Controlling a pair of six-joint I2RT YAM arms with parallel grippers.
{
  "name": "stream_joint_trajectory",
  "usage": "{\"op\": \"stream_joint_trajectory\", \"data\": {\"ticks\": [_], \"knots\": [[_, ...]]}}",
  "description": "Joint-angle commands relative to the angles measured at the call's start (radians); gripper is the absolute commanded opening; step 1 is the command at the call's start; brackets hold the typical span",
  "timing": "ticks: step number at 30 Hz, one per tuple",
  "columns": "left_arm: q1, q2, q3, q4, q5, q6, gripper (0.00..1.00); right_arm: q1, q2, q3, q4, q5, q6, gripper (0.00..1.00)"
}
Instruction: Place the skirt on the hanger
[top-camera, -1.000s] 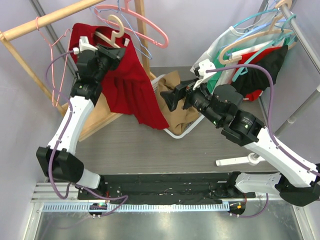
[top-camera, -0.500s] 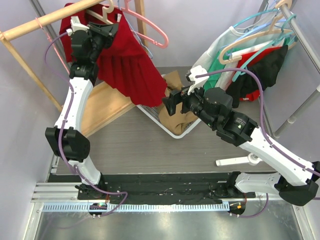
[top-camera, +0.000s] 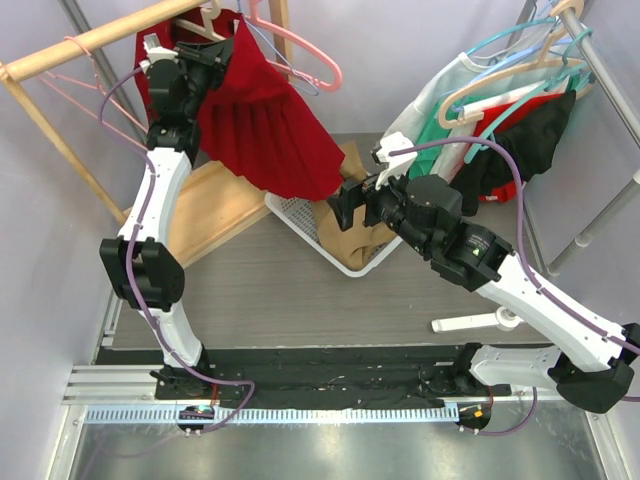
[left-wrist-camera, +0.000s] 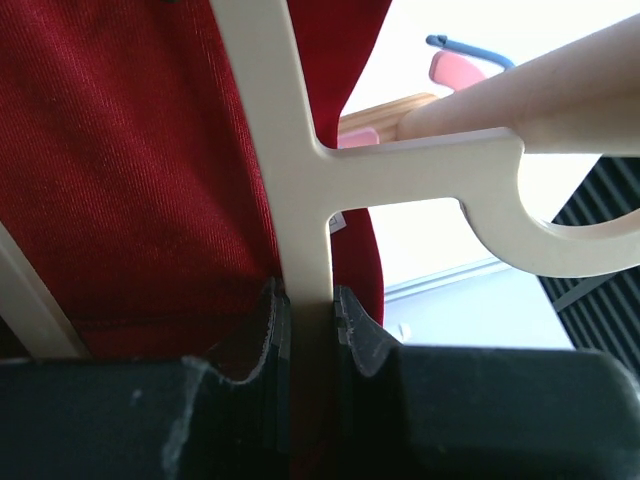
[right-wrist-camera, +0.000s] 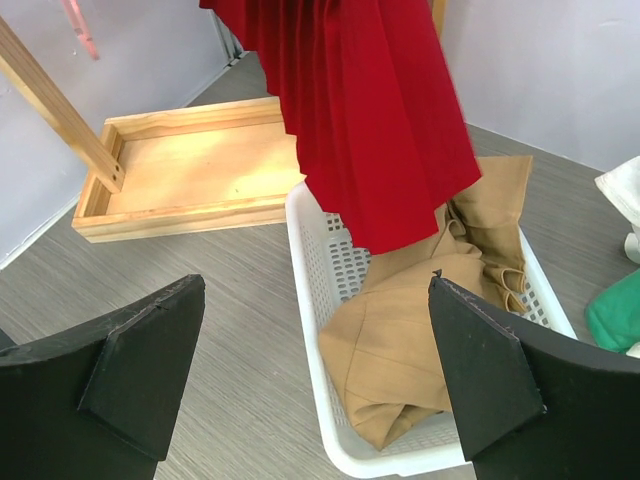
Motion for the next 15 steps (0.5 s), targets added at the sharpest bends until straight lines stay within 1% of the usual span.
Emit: {"op": "stream_joint_trajectory", "data": {"ticks": [1,8,11,13,15], "knots": [[0.018,-0.032,0.008,0.208,-0.024,-0.054,0.0,-0.008,-0.016,-0.013,0.03,0.004,-0.012,0.98],[0.025,-0.089,-0.124,0.254,-0.068,-0.086,0.0,-0.014,-0.019,-0.021,0.03,0.006,-0.008,0.98],[0.024,-0.147,-0.219,0.272,-0.097,-0.083,0.0,-0.017,-0.018,-0.024,0.03,0.006,-0.005,0.98],[0.025,-0.189,-0.256,0.275,-0.107,-0.07,0.0,-0.019,-0.018,-0.024,0.028,0.006,0.001,0.98],[0.025,-0.215,-0.279,0.262,-0.094,-0.053,0.12,-0.02,-0.018,-0.024,0.03,0.011,0.005,0.98]]}}
